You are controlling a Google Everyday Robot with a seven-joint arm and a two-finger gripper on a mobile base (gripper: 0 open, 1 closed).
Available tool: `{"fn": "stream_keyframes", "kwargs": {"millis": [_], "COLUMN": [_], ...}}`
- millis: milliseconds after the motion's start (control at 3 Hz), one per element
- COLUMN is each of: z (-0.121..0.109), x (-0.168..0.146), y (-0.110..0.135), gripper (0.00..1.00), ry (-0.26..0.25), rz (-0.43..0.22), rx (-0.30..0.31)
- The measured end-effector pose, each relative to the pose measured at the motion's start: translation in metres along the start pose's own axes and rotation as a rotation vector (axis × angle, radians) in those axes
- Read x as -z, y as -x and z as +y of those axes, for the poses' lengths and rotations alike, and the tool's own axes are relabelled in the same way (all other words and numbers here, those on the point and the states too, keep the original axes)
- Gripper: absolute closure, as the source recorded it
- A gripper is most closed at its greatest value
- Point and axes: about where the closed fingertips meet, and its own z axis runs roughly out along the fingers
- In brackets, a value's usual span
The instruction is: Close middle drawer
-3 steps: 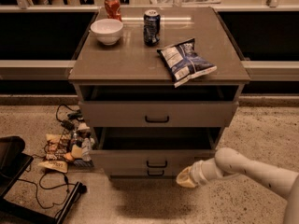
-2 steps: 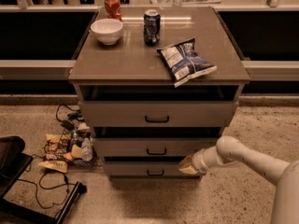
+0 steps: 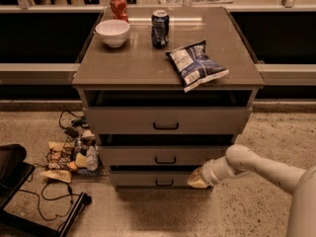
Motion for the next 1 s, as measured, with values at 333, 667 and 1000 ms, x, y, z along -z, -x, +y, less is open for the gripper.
{"fn": "stream_keyframes", "kwargs": {"millis": [333, 667, 1000], "z": [0.047, 0.091, 0.161], "x": [0.045, 0.094, 0.159], "y": [0.000, 0.004, 0.003], "gripper": [1.00, 1.00, 1.00], "ry": [0.025, 0.027, -0.006], "rz": [0.172, 0.294, 0.438], "rx": [0.046, 0.047, -0.012]}}
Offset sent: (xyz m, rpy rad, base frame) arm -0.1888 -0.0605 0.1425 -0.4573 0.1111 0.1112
